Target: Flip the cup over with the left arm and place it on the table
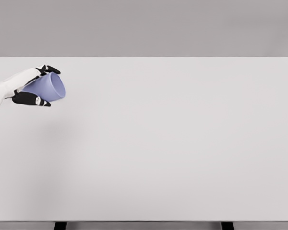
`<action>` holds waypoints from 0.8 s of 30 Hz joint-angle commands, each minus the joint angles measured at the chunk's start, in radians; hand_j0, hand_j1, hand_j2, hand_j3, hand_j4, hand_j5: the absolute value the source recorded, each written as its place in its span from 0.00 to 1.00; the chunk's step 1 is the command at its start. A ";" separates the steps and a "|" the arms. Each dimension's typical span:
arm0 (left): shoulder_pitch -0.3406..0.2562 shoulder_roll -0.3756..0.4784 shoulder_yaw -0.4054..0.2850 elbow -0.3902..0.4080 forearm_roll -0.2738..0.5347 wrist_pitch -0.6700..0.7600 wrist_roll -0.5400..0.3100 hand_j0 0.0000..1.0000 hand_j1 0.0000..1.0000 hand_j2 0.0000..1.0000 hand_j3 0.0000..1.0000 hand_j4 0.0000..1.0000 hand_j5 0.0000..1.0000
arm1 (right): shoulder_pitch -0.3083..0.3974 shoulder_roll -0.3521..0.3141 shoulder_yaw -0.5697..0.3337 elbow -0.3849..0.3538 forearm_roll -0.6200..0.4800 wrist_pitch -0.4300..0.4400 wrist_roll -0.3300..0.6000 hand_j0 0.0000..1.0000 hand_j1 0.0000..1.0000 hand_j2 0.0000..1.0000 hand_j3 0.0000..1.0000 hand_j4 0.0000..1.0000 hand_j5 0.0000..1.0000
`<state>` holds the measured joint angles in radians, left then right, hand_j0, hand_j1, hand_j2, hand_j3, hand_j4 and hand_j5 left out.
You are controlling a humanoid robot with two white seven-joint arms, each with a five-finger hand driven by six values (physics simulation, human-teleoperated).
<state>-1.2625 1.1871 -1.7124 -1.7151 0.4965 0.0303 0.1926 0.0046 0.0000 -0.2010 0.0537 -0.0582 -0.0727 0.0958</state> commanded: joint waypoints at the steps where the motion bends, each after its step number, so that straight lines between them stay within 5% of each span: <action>1: 0.000 -0.027 0.014 0.031 -0.003 0.000 0.002 0.61 0.61 0.61 0.61 0.61 0.61 | 0.000 0.000 0.000 0.000 0.000 -0.001 0.001 1.00 1.00 1.00 1.00 1.00 1.00; 4: 0.028 -0.058 0.051 0.069 -0.003 0.000 0.002 0.61 0.61 0.61 0.61 0.61 0.61 | 0.000 0.000 0.000 0.000 0.000 0.001 0.001 1.00 1.00 1.00 1.00 1.00 1.00; 7: 0.245 -0.075 0.288 0.091 -0.019 0.005 -0.001 0.61 0.61 0.61 0.61 0.61 0.61 | 0.000 0.000 0.000 0.000 0.000 -0.001 -0.001 1.00 1.00 1.00 1.00 1.00 1.00; 9: 0.321 -0.077 0.392 0.089 -0.021 0.010 -0.005 0.61 0.61 0.61 0.61 0.61 0.61 | 0.000 0.000 0.000 0.000 0.000 0.001 -0.001 1.00 1.00 1.00 1.00 1.00 1.00; 24: 0.327 -0.080 0.425 0.088 -0.018 0.013 -0.005 0.59 0.59 0.59 0.59 0.59 0.59 | 0.000 0.000 0.000 0.000 0.000 0.001 0.001 1.00 1.00 1.00 1.00 1.00 1.00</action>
<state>-0.9357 1.1085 -1.2981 -1.6287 0.4797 0.0423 0.1863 0.0046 0.0000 -0.2010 0.0537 -0.0582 -0.0722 0.0959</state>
